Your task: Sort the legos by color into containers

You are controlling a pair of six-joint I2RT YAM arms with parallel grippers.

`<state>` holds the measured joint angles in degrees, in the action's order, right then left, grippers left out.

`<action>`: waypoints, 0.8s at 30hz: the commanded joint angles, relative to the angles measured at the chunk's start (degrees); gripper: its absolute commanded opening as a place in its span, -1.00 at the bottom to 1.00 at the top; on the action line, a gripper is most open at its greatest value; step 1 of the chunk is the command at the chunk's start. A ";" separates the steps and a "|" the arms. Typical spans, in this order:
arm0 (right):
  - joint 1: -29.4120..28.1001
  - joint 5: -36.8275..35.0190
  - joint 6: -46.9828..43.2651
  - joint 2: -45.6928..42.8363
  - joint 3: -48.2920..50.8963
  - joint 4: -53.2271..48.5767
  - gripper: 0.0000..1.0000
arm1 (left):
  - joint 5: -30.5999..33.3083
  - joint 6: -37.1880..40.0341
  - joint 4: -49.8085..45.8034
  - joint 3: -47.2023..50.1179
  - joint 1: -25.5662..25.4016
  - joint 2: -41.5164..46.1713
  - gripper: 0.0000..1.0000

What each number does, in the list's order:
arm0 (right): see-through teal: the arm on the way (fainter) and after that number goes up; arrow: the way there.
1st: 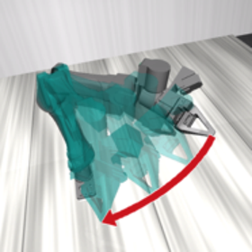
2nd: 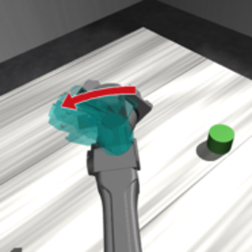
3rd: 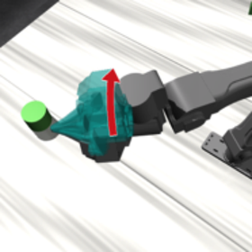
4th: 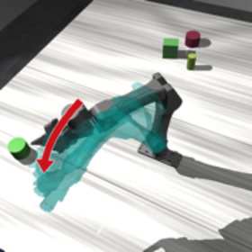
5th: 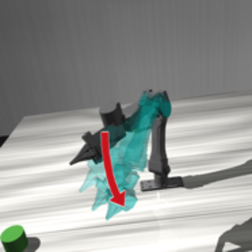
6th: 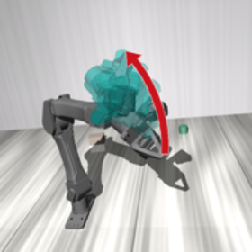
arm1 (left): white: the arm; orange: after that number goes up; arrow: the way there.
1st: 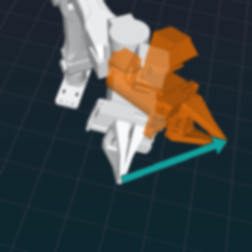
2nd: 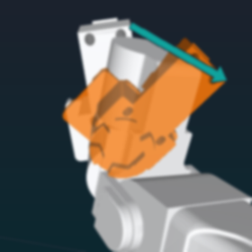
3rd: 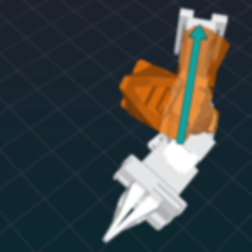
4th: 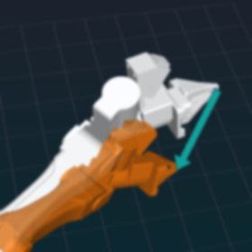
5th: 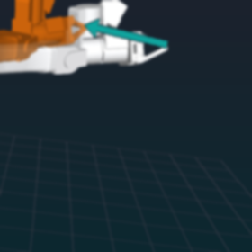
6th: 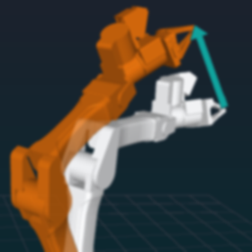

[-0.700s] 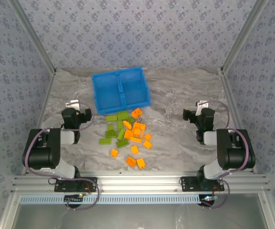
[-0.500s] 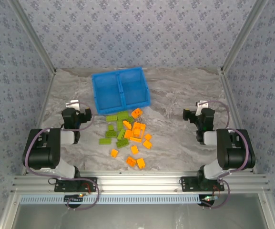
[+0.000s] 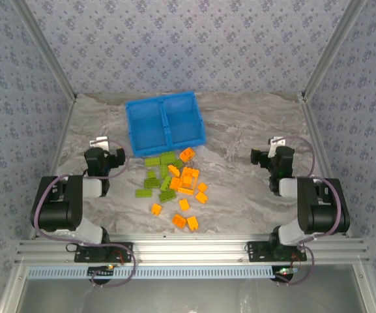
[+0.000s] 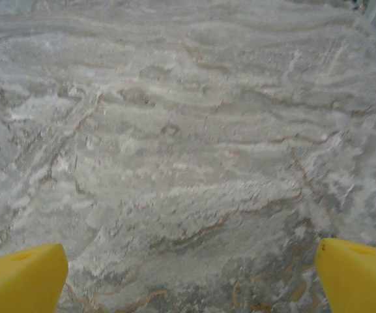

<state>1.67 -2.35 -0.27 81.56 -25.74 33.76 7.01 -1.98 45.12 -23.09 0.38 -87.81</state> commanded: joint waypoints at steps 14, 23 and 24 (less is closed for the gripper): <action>-13.58 3.51 23.45 -10.73 -34.30 -68.61 1.00 | -7.38 -6.23 -46.83 -14.91 -5.37 31.58 0.98; -26.83 2.94 21.05 10.86 -51.72 -77.10 1.00 | -30.62 10.96 -76.87 -36.05 -10.60 31.71 0.98; -27.47 3.21 21.34 13.05 -53.08 -76.91 1.00 | -31.69 13.64 -80.41 -38.40 -11.68 31.34 0.99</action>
<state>-24.49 0.71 21.04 90.91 -74.98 -38.39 -14.76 2.20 -19.88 -54.92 -9.58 -55.79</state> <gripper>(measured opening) 0.999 0.993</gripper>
